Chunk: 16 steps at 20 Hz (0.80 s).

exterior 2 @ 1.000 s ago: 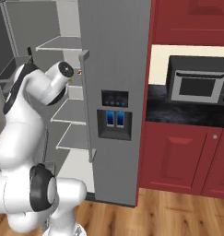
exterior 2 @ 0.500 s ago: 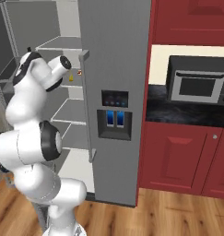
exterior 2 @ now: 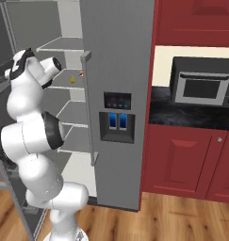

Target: Take the lemon wedge from the fridge and place it on the plate with fish on the dining counter.

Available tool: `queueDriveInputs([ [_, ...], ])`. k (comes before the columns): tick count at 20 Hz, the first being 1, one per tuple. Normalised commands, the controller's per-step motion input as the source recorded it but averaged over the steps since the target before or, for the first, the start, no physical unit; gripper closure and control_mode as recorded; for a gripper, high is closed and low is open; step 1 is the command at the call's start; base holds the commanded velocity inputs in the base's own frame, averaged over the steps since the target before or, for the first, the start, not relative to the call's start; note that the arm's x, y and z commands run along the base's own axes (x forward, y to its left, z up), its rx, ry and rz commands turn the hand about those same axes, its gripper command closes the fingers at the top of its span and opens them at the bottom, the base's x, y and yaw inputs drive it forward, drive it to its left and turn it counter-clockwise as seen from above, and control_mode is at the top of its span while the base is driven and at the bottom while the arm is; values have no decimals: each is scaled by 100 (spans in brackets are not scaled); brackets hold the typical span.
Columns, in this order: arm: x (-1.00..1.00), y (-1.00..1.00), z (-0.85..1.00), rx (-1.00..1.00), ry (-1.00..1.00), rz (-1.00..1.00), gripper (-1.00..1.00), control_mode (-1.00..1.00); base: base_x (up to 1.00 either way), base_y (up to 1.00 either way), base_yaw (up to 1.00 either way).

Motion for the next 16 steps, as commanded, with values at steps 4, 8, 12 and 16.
queueDriveInputs([
  [4,0,32,-10,-5,2,2,-100,-100,0,0,0],
  [8,-12,3,-2,-18,-1,0,-100,-100,0,0,0],
  [12,0,71,-33,-47,-12,-8,-100,-100,0,0,0],
  [16,0,81,-42,-59,-13,-21,-100,-100,0,0,0],
])
